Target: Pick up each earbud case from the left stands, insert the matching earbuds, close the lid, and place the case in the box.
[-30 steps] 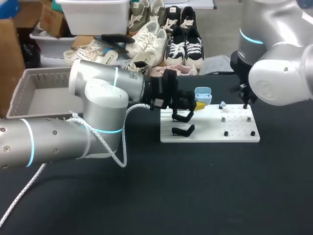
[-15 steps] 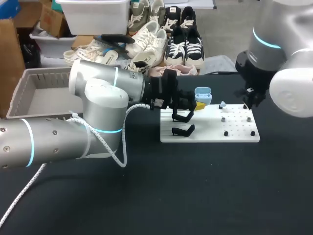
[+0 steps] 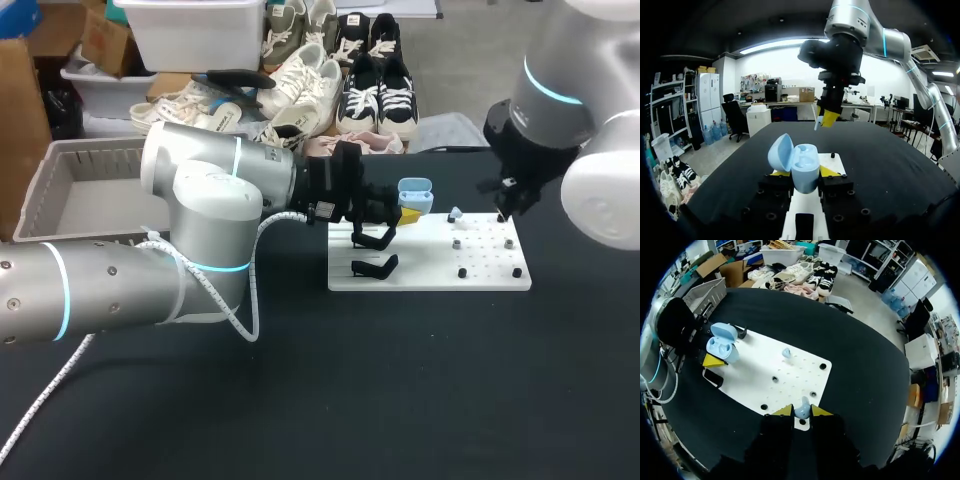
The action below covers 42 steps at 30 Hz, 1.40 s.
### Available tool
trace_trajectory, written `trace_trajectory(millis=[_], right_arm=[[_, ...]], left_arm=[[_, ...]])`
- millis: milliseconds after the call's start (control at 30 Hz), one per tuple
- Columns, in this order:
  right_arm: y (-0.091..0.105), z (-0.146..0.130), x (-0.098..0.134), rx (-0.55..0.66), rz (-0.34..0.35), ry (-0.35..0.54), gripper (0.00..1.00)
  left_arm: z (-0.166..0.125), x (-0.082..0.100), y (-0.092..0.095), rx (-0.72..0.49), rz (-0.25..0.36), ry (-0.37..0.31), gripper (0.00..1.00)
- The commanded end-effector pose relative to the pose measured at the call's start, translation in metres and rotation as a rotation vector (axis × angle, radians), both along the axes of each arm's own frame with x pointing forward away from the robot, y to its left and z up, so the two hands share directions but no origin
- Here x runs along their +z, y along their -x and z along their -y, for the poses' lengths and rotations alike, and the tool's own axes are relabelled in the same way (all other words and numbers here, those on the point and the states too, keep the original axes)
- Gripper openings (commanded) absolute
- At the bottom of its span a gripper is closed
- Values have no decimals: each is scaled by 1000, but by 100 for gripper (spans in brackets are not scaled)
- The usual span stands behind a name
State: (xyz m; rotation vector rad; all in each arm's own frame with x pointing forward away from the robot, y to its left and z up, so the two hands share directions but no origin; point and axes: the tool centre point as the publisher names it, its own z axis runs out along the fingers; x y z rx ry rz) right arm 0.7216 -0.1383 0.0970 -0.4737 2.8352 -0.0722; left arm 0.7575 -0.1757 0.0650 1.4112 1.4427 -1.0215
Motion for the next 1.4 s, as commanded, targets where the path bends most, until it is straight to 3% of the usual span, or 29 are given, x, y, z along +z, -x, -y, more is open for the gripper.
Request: trace_trajectory(millis=[33,433,600,967,1400], right_arm=[[-1,-12,13,-102,-9,-32,0],[29,-35,44,-601,-108,-149,0],[39,-59,56,-693,-118,-176,0],[24,-97,67,-716,-105,-178,0],[-15,-115,54,-617,-175,-141,0]], left_arm=[[0,-1,-1,0,0,1,0],[0,-1,-1,0,0,1,0],[0,-1,-1,0,0,1,0],[0,-1,-1,0,0,1,0],[0,-1,-1,0,0,1,0]])
